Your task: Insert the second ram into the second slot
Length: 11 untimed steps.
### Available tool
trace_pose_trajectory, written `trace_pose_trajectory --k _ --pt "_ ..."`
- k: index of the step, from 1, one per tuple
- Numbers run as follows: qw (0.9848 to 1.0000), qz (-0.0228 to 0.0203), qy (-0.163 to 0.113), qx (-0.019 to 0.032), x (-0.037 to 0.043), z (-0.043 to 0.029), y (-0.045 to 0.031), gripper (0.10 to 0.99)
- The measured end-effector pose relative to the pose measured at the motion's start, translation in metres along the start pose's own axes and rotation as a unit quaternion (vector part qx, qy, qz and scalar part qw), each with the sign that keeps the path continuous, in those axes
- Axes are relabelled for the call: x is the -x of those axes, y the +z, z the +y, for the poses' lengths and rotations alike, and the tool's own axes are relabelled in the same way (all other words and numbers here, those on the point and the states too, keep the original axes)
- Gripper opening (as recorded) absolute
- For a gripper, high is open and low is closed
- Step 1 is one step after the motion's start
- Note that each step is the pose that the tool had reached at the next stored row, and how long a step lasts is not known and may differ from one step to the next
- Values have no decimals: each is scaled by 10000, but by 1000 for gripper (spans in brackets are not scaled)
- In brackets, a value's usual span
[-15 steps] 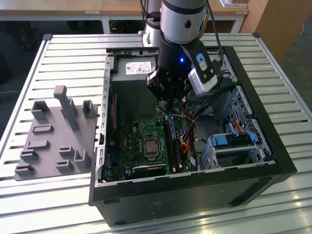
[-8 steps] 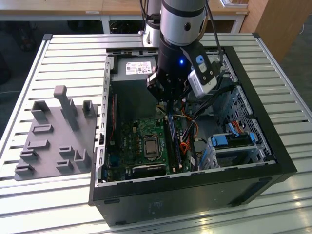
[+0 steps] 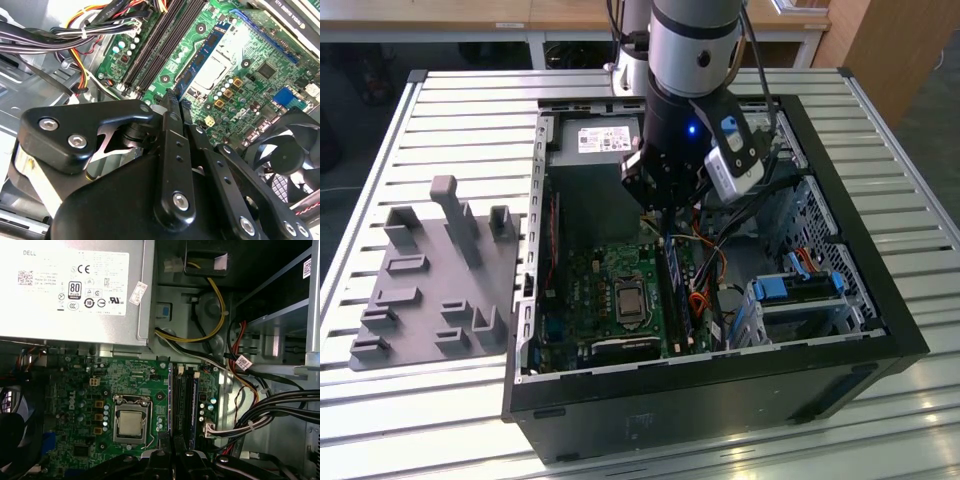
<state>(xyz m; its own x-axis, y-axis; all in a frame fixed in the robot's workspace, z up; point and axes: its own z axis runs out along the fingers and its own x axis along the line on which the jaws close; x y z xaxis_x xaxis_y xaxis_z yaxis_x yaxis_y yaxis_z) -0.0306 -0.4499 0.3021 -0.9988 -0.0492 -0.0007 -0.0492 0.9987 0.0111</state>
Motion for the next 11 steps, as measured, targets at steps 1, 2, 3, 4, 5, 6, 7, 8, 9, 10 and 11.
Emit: trace_pose_trajectory --k 1,2,3,4,5,6,7,8,9,10,11 --pt "10000 0 0 0 0 0 3 137" --pt "10000 0 0 0 0 0 6 137" --pt "10000 0 0 1 0 0 8 137" --pt "10000 0 0 1 0 0 11 137" --pt "10000 0 0 1 0 0 14 137" --pt "10000 0 0 0 0 -1 21 137" --pt "10000 0 0 1 0 -1 31 137" --pt "10000 0 0 1 0 -1 36 137" --pt "10000 0 0 1 0 0 38 137" --pt "10000 -1 0 1 0 -1 41 137" --pt "10000 0 0 0 0 -1 43 137"
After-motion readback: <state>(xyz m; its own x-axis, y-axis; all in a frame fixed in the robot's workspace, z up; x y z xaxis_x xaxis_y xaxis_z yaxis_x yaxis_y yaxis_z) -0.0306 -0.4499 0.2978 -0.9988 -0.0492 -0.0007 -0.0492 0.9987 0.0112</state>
